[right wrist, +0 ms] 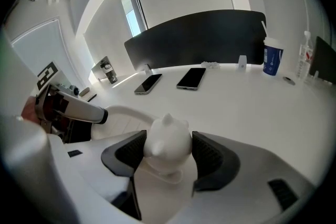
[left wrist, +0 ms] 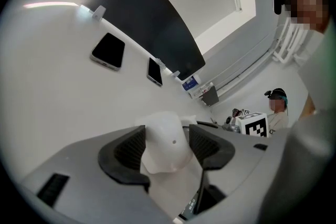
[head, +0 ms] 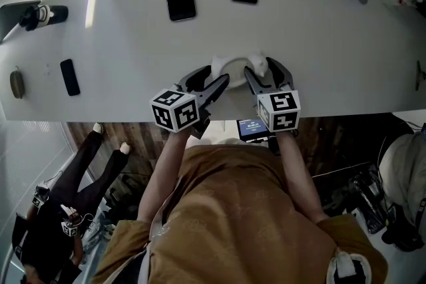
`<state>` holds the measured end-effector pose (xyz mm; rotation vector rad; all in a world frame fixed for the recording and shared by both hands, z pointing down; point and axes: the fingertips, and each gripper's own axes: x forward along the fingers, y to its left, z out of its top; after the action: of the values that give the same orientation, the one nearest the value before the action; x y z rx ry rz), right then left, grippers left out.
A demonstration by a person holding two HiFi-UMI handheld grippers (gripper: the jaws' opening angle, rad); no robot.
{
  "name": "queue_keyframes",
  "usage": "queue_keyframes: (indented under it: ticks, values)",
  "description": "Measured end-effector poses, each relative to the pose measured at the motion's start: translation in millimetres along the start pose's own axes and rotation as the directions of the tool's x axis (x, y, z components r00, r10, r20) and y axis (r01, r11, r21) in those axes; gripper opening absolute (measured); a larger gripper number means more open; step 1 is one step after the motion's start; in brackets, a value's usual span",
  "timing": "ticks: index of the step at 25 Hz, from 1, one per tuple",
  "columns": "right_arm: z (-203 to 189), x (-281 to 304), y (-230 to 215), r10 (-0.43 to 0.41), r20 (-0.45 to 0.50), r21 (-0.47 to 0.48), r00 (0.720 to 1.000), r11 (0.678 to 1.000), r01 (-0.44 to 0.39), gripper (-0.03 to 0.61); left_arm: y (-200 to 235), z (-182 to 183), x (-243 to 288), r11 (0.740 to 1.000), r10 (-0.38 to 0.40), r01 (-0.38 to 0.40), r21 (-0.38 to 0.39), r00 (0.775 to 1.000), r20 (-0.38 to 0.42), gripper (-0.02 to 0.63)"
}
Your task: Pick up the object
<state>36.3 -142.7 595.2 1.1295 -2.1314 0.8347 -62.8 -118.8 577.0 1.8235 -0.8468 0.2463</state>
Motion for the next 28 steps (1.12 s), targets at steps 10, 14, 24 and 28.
queue_keyframes:
  ticks: [10, 14, 24, 28]
  values:
    - [26.3, -23.1, 6.6, -0.01, 0.134, -0.021, 0.991, 1.0, 0.013, 0.258, -15.5, 13.0, -13.7, 0.999, -0.032, 0.031, 0.013, 0.997, 0.071, 0.258]
    - [34.9, -34.5, 12.3, -0.005, 0.166, -0.015, 0.986, 1.0, 0.007, 0.258, -23.9, 17.7, -21.5, 0.999, -0.045, 0.042, 0.032, 0.994, 0.098, 0.258]
    - [68.6, -62.8, 25.0, -0.023, 0.267, -0.075, 0.963, 0.996, 0.044, 0.258, -48.6, 39.5, -42.9, 0.992, -0.071, 0.051, 0.119, 0.983, 0.167, 0.255]
    - [84.6, -74.6, 33.7, -0.02, 0.31, -0.074, 0.95, 0.996, 0.045, 0.258, -60.9, 53.1, -54.6, 0.987, -0.085, 0.053, 0.154, 0.975, 0.207, 0.252]
